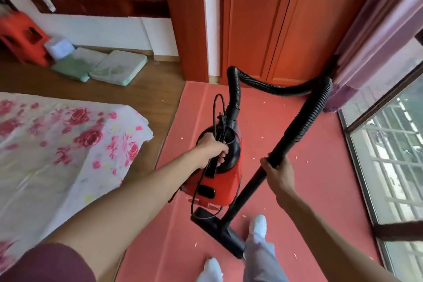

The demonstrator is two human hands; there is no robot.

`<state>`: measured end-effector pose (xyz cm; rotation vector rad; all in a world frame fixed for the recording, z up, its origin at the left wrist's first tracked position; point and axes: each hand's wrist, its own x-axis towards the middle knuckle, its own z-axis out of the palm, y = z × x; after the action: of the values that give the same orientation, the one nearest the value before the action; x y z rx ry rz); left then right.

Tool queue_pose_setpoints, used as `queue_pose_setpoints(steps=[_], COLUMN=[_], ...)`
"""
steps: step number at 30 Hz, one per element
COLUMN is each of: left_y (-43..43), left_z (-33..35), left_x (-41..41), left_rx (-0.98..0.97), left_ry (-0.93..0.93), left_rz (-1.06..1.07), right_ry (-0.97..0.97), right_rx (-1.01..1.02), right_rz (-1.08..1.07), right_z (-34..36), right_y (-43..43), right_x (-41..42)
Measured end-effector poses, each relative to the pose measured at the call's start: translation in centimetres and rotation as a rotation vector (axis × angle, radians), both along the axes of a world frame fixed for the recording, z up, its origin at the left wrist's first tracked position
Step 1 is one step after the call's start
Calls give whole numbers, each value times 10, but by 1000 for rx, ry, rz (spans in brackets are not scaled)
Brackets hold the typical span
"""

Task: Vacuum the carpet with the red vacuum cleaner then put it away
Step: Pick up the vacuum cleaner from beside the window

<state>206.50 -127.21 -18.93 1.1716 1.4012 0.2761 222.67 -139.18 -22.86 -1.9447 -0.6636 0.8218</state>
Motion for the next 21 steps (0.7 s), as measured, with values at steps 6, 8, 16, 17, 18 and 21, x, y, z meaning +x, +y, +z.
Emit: queue_pose_setpoints(steps=[6, 8, 16, 17, 18, 21], left_y=[116, 154, 272, 287, 302, 351], left_z=[21, 28, 41, 39, 37, 29], left_x=[23, 28, 44, 44, 44, 44], left_rx=[109, 144, 179, 171, 160, 125], left_ry=[74, 88, 74, 74, 74, 69], left_rz=[78, 114, 233, 243, 245, 220], right_ry=[57, 46, 24, 30, 39, 47], right_rx=[27, 23, -8, -16, -22, -39], right_rz=[109, 153, 237, 241, 239, 220], right_z=[-3, 0, 8, 8, 7, 3], right_y=[133, 179, 307, 323, 338, 382], right_x=[21, 32, 62, 63, 63, 63])
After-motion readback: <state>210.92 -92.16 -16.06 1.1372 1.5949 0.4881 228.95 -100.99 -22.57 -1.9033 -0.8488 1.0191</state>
